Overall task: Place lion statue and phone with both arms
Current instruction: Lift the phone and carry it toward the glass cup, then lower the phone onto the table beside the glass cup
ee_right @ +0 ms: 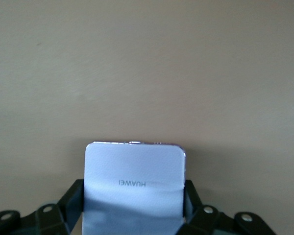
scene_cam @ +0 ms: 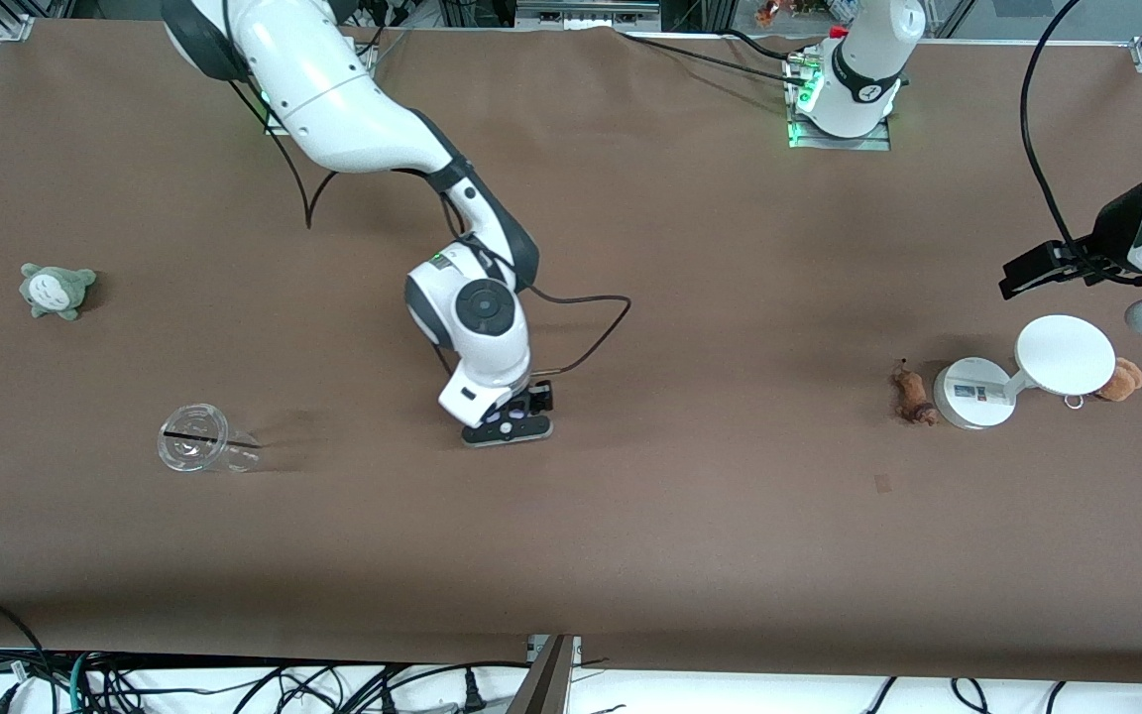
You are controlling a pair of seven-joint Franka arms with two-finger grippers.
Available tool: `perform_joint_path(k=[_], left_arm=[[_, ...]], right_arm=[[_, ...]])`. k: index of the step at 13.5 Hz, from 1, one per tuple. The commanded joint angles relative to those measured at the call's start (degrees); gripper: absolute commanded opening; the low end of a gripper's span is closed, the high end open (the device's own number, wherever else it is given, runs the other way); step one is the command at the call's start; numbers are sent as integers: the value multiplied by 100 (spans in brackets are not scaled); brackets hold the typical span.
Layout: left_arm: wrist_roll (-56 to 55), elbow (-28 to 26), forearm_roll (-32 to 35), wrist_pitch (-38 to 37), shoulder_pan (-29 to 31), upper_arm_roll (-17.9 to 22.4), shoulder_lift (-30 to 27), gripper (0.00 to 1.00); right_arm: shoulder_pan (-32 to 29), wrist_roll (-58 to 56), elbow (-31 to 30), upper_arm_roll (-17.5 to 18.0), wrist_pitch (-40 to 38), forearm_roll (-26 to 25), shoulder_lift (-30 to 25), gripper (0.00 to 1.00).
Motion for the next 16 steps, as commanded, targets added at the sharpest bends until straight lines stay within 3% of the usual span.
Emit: perform_joint_path(k=[1, 5, 8, 11, 16], left_arm=[[118, 155, -157, -75, 15, 22, 68, 100], [118, 155, -157, -75, 15, 22, 68, 100], [109, 155, -157, -75, 6, 14, 95, 100], [118, 155, -157, -75, 15, 14, 95, 100], [118, 155, -157, -75, 15, 14, 95, 100]], right_arm=[[-398, -925, -866, 63, -49, 113, -728, 53], [-1022, -2157, -1465, 54, -23, 525, -1124, 53], [-1383, -2291, -1790, 54, 38, 623, -1274, 53], [-1638, -2387, -2378, 46, 678, 623, -1450, 53], [-1990, -2748, -2582, 63, 829, 649, -1486, 53]])
